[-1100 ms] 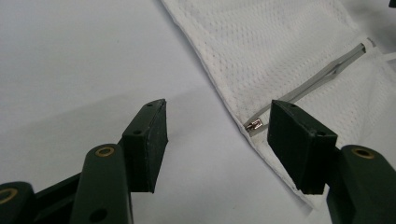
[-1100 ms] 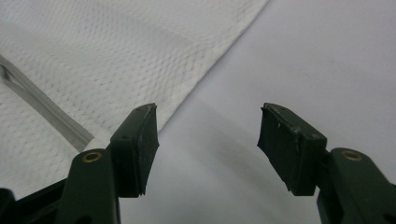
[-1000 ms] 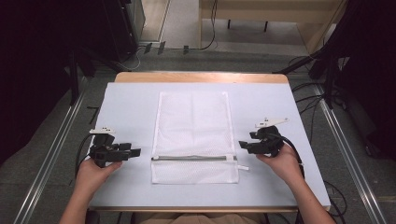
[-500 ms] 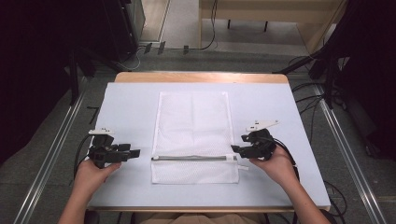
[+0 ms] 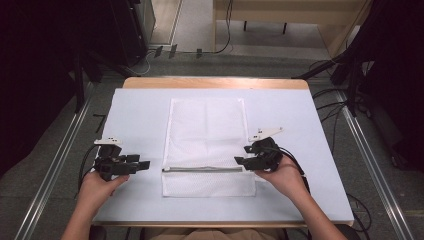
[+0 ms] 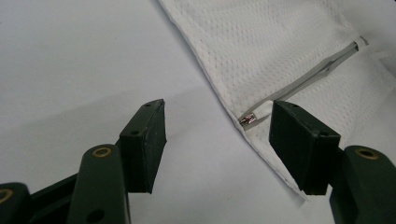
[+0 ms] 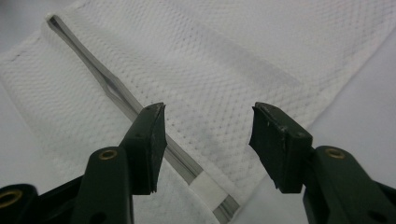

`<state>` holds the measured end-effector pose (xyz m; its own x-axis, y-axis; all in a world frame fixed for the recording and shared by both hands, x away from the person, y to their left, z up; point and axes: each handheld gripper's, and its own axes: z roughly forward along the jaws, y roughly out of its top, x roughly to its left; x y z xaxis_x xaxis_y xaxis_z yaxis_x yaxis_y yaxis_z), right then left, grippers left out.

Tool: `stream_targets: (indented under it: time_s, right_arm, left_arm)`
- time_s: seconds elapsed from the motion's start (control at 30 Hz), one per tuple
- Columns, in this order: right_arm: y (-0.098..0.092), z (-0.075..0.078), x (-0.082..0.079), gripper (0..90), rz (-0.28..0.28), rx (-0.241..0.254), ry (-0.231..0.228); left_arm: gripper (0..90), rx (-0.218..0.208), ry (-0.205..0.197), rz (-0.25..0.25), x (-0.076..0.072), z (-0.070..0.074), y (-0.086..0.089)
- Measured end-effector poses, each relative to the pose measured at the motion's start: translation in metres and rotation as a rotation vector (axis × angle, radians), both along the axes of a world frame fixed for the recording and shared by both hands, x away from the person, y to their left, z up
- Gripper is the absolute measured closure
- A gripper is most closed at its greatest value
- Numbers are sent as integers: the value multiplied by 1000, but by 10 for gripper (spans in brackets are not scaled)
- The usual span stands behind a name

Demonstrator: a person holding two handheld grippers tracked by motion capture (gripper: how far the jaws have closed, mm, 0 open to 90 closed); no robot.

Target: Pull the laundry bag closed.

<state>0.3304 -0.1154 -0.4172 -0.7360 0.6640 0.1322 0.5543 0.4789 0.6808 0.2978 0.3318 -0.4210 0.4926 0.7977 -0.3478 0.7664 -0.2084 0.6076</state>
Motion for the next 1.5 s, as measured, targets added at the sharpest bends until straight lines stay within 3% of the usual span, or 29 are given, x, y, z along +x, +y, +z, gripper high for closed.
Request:
stream_targets:
  time_s: [0.63, 1.5]
  right_arm:
    - [55, 4, 2, 550, 113, 15, 13]
    - [125, -2, -1, 665, 242, 13, 53]
  left_arm:
    - [371, 9, -3, -1, 0, 0, 1]
    - [371, 10, -15, -2, 0, 0, 0]
